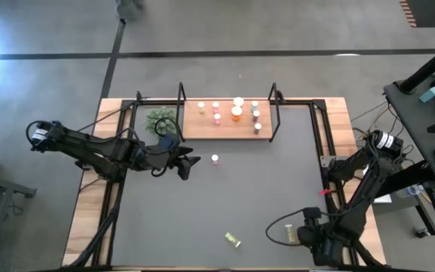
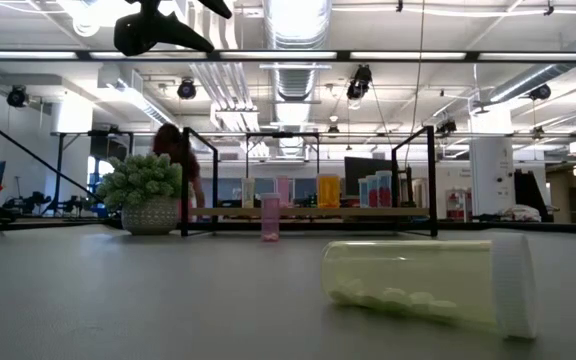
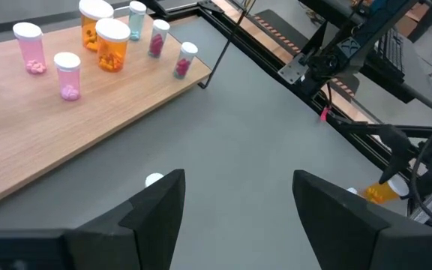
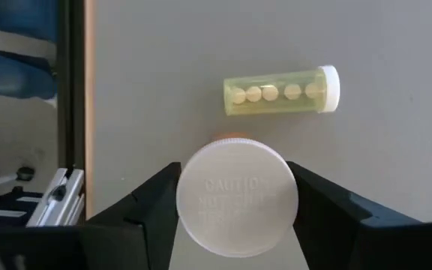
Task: Pick and place medicine bottles onto shelf by color
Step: Put the orange pill bottle on the shelf aligned with the other orange pill bottles
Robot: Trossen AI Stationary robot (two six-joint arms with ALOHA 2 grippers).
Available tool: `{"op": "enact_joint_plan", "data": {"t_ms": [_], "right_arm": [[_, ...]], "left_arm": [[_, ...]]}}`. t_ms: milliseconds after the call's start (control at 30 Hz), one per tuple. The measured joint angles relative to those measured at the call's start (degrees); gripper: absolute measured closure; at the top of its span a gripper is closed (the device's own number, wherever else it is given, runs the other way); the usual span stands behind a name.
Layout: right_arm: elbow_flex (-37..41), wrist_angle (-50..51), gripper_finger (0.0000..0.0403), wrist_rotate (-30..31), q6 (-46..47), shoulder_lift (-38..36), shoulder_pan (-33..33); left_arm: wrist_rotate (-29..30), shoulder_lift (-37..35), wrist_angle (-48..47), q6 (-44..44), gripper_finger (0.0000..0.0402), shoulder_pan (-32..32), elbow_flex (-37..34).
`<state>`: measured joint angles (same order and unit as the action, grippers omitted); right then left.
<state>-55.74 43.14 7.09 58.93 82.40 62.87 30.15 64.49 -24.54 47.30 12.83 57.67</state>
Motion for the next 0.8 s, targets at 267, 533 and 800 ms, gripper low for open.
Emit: {"op": "enact_joint_plan", "data": {"t_ms": [267,533,800], "right_arm": [[-1.83,6.04,0.0193,-0.04,-1.20,-2.21,-0.95],[-5.05,12.05,0.0193,0.43,-4.10,-5.61,-9.69],[-9.07,12.14,0.0193,0.58,-13.55,-5.51,-28.75]], "left_arm": [[0.02,0.00,-0.01,0.01,0.0170,0.00,0.00],[0.04,0.00,0.02,0.24,0.0170,0.01,0.00],[0.04,0.00,-0.02,0.13,0.0170,0.01,0.00]]}}
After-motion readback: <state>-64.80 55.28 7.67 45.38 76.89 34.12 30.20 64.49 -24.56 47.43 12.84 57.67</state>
